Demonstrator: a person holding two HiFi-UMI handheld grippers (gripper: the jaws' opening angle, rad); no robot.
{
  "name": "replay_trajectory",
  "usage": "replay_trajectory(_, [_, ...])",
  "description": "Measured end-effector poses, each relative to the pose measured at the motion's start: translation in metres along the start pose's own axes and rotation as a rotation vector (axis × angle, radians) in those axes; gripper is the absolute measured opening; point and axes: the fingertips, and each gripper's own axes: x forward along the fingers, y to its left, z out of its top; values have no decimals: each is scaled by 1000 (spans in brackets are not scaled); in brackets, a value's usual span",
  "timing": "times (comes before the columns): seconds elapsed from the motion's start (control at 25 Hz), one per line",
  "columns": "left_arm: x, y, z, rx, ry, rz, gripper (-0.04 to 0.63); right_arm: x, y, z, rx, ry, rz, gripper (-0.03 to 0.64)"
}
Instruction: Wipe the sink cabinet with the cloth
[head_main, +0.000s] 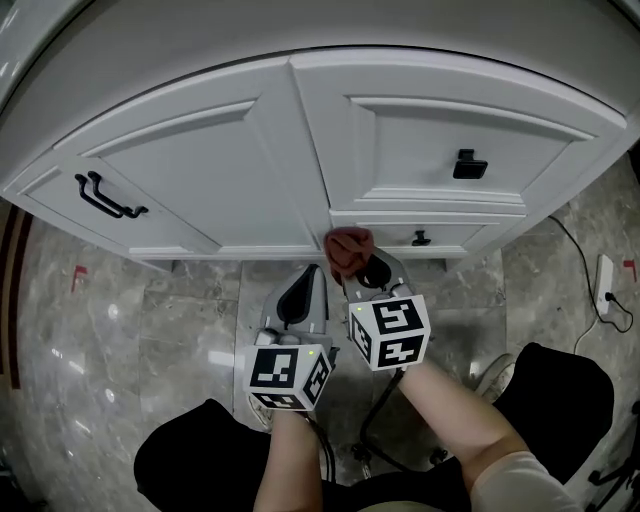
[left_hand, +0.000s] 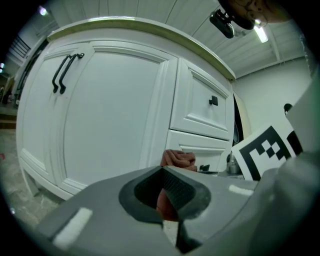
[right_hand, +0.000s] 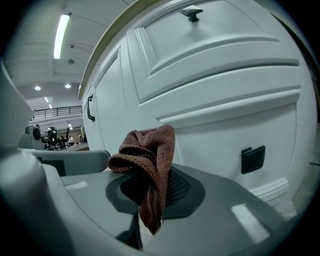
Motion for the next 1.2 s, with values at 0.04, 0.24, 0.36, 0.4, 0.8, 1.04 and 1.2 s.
replay_trajectory(0.04, [0, 3, 0, -13, -5, 3, 0, 2, 0, -2, 2, 2, 0, 81])
replay_trajectory(0.24, [4, 0, -4, -26, -5, -12, 0, 1, -9, -6, -4, 7, -13, 83])
replay_trajectory(0.36, [6, -5, -8, -25, 4, -27, 0, -5, -22, -10, -18, 14, -51, 83])
replay_trajectory(0.4, [7, -7, -9, -25, 6, -29, 0, -7, -26, -11, -23, 17, -67, 83])
replay_trajectory(0.8, [18, -22, -6, -24, 3, -53, 0, -23, -75, -18, 115, 33, -191, 83])
replay_trajectory(1.04, [24, -34, -6, -18, 9, -75, 0, -36, -92, -22, 185, 52, -218, 83])
replay_trajectory(1.2, [29, -45, -4, -22, 3, -89, 0, -47, -91, -20, 199, 59, -201, 81])
